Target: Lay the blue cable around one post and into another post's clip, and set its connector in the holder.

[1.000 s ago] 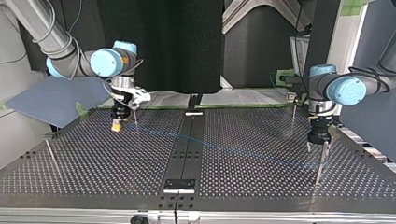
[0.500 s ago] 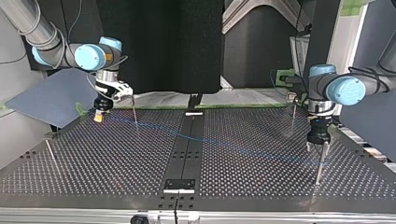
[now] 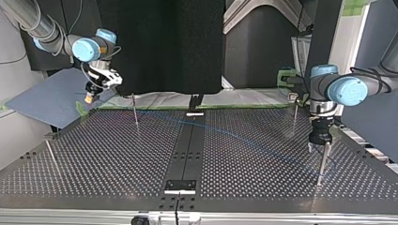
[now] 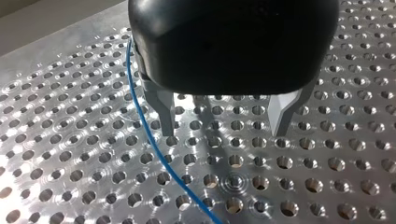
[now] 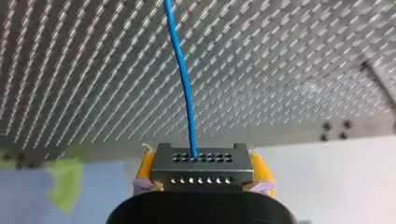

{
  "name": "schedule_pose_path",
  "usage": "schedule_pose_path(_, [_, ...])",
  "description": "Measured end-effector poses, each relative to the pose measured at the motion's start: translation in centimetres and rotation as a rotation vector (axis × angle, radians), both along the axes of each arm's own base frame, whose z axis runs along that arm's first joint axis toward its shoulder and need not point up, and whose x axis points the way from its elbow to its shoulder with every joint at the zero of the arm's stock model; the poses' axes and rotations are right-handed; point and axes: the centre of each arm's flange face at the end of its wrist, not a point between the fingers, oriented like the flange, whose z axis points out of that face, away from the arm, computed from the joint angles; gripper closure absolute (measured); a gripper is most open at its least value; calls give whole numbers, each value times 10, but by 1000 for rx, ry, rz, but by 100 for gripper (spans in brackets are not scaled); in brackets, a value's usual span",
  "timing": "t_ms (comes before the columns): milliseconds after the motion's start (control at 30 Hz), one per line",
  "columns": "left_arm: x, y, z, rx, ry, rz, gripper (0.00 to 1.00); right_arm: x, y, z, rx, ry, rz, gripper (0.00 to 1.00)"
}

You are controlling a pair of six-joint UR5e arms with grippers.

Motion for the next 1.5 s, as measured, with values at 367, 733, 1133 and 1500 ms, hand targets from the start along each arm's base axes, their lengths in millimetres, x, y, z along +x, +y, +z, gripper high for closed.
schedule_pose_path(367, [0, 0, 0, 1, 0, 0, 0, -54, 16, -54, 55, 17, -79, 100])
schedule_pose_path(733, [0, -1, 0, 1, 0, -5, 0, -57, 56, -104, 120, 19, -4, 100])
schedule_pose_path(1133, [0, -3, 0, 1, 0, -6, 0, -61, 49, -137, 152, -13, 68, 100])
schedule_pose_path(1500, [0, -4, 0, 3, 0, -7, 0, -100, 16, -169, 105, -89, 71, 100])
